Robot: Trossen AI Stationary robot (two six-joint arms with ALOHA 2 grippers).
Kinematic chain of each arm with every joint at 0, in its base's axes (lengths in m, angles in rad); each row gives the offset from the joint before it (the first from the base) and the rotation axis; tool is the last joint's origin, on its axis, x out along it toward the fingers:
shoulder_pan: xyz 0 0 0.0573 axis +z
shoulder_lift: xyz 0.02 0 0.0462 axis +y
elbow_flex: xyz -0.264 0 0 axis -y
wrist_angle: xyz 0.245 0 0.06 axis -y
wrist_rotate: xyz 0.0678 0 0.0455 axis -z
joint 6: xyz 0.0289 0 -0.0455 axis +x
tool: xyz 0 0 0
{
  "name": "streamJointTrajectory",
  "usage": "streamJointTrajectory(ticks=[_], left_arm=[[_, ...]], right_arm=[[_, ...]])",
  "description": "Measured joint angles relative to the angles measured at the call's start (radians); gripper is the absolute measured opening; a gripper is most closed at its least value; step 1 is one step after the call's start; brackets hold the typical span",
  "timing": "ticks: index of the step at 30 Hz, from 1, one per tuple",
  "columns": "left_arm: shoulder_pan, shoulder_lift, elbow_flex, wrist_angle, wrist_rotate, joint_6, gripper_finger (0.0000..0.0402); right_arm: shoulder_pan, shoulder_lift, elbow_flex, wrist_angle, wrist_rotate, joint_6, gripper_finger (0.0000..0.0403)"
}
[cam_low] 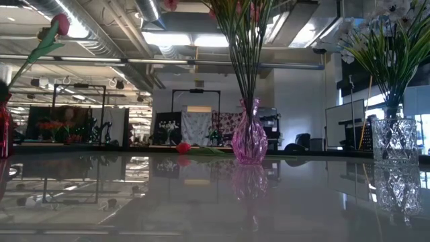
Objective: Sort flowers into vase by color
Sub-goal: Put the bottom red flower into the red vase
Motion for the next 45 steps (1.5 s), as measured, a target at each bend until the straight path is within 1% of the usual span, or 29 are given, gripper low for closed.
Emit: streamJointTrajectory(ticks=[4, 9, 11, 14, 17, 19, 22, 23, 26, 29, 31, 33, 36, 38, 39, 41, 43, 45], left_arm=[[0.000, -0.038, -0.050, 0.011, -0.007, -0.026, 0.0145], [0.001, -0.083, -0.140, 0.085, -0.038, -0.066, 0.0144], [0.002, -0.096, -0.176, 0.137, -0.033, -0.078, 0.0140], [0.010, -0.099, -0.198, 0.163, -0.024, -0.082, 0.0127], [0.026, -0.099, -0.199, 0.169, -0.026, -0.075, 0.0099], [0.034, -0.100, -0.192, 0.169, -0.038, -0.056, 0.0069], [0.032, -0.096, -0.167, 0.152, -0.082, -0.053, 0.0019], [0.027, -0.095, -0.158, 0.146, -0.102, -0.052, 0.0012], [0.026, -0.093, -0.099, 0.135, -0.221, -0.019, 0.0012], [0.024, -0.093, -0.002, 0.088, -0.396, 0.052, 0.0011], [0.028, -0.093, 0.085, 0.024, -0.565, 0.140, 0.0008], [0.035, -0.094, 0.181, -0.055, -0.774, 0.264, 0.0007], [0.048, -0.094, 0.338, -0.224, -1.090, 0.495, 0.0007], [0.067, -0.096, 0.433, -0.347, -1.240, 0.680, 0.0007], [0.078, -0.096, 0.478, -0.403, -1.287, 0.778, 0.0006], [0.099, -0.097, 0.564, -0.510, -1.334, 0.942, 0.0006], [0.119, -0.107, 0.635, -0.595, -1.338, 1.083, 0.0006], [0.133, -0.129, 0.695, -0.635, -1.335, 1.208, 0.0006]], right_arm=[[0.000, 0.000, 0.000, -0.066, -0.001, 0.029, 0.0239], [0.000, 0.000, 0.000, -0.077, -0.001, 0.037, 0.0239], [0.000, 0.000, 0.000, -0.078, -0.001, 0.038, 0.0239], [0.000, 0.000, 0.000, -0.078, -0.001, 0.038, 0.0239], [0.000, 0.000, 0.000, -0.078, 0.000, 0.039, 0.0239], [0.000, 0.000, 0.000, -0.078, 0.000, 0.039, 0.0239], [0.000, 0.000, 0.000, -0.078, 0.000, 0.039, 0.0239], [0.000, 0.000, 0.000, -0.077, 0.000, 0.039, 0.0239], [0.000, 0.000, 0.000, -0.076, 0.000, 0.039, 0.0239], [0.000, 0.000, 0.000, -0.074, 0.000, 0.039, 0.0239], [0.000, 0.000, 0.000, -0.071, 0.003, 0.039, 0.0239], [0.000, 0.000, 0.000, -0.065, 0.009, 0.039, 0.0239], [0.000, 0.000, 0.000, -0.039, 0.009, 0.039, 0.0239], [0.000, 0.000, 0.000, -0.026, 0.008, 0.060, 0.0239], [0.000, 0.000, 0.000, -0.021, 0.008, 0.074, 0.0239], [0.000, 0.000, 0.000, -0.022, 0.009, 0.102, 0.0239], [0.000, 0.000, 0.000, -0.022, 0.020, 0.135, 0.0239], [0.000, 0.000, 0.000, -0.021, 0.046, 0.173, 0.0239]])
